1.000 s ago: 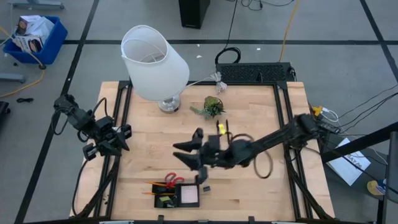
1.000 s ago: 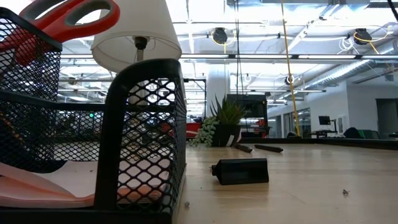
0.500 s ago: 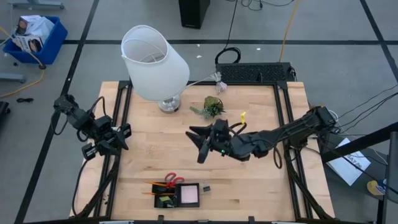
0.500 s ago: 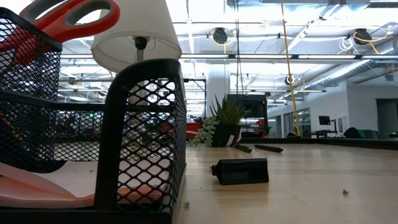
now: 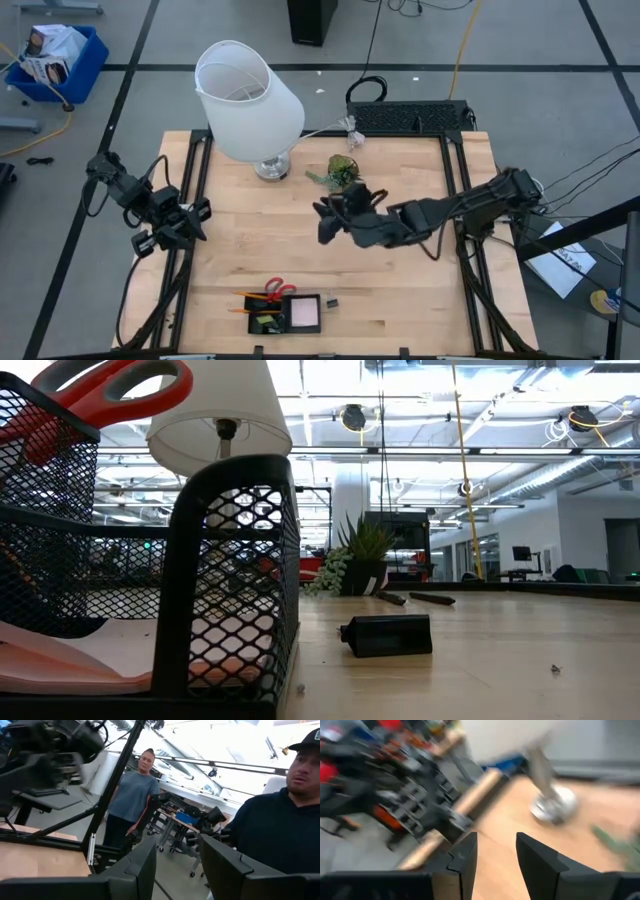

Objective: Pick and place office supplies into organizer
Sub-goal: Put the right black pen into the mesh desk organizer

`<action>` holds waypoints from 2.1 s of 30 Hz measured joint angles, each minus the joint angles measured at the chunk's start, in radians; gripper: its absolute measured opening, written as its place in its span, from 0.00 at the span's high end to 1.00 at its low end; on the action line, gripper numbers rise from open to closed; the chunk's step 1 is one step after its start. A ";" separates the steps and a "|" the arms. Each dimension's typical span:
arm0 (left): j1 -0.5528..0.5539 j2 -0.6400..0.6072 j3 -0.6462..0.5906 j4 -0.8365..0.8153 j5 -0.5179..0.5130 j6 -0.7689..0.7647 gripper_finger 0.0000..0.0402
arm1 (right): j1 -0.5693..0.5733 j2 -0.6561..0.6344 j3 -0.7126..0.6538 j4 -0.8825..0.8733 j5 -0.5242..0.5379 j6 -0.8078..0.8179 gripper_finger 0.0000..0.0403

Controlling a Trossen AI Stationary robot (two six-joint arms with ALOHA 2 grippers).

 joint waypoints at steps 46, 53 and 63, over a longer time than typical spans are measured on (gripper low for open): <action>0.000 0.002 0.000 -0.008 0.069 0.053 0.62 | -0.576 0.327 -0.013 -0.817 -0.681 0.033 0.68; 0.000 0.002 0.000 -0.007 0.069 0.034 0.62 | -0.585 0.370 -0.013 -0.782 -0.677 0.030 0.68; 0.000 0.002 0.000 -0.007 0.069 0.029 0.62 | -0.608 0.399 -0.047 -0.735 -0.681 0.040 0.68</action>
